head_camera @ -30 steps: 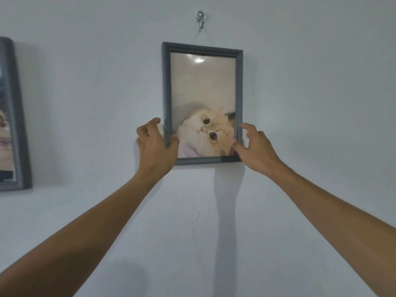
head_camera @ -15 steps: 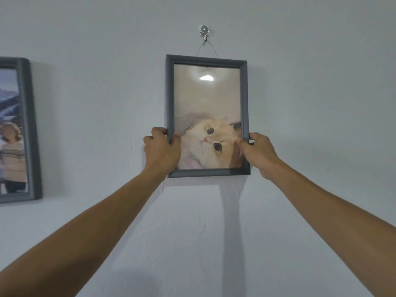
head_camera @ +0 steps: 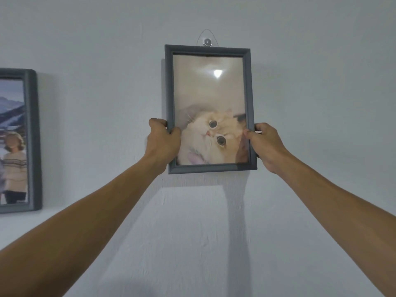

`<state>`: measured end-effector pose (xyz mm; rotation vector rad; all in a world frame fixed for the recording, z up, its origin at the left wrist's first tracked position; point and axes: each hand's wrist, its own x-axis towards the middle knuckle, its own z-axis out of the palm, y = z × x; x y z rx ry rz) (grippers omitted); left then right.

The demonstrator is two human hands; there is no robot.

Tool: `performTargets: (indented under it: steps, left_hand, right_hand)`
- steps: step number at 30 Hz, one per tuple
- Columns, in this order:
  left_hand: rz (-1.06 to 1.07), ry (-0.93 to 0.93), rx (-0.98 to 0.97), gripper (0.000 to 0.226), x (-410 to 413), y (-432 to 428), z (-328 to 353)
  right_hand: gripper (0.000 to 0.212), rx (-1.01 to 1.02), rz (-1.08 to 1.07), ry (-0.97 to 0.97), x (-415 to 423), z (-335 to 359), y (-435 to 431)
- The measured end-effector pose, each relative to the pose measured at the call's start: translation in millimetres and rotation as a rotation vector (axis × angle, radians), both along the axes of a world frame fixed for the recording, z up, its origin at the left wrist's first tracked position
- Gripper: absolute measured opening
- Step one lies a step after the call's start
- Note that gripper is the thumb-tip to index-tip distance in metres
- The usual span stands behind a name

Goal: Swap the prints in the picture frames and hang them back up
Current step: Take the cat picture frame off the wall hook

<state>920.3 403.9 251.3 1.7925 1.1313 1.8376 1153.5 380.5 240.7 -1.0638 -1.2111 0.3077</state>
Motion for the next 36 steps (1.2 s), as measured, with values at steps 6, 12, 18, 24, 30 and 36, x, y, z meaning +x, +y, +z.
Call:
performTargets:
  steps: [6, 12, 18, 24, 30, 36]
  left_hand:
    - [0.042, -0.006, 0.007, 0.020, -15, -17, -18]
    - [0.072, -0.070, -0.035, 0.020, -48, -43, -53]
    - [0.184, -0.093, -0.098, 0.020, -91, -78, -106]
    - [0.363, -0.134, -0.192, 0.023, -149, -126, -170]
    - [0.536, -0.149, -0.310, 0.029, -220, -183, -229]
    - [0.706, -0.230, -0.438, 0.023, -299, -250, -277]
  right_hand:
    - [0.020, 0.073, 0.047, 0.009, -27, -12, -10]
    - [0.020, 0.075, 0.151, 0.020, -59, -46, -27]
    - [0.017, -0.034, 0.304, 0.106, -103, -92, -35]
    - [0.020, -0.182, 0.451, 0.085, -170, -149, -50]
    - [0.029, -0.327, 0.585, 0.029, -252, -211, -78]
    - [0.023, -0.483, 0.747, 0.023, -347, -264, -114]
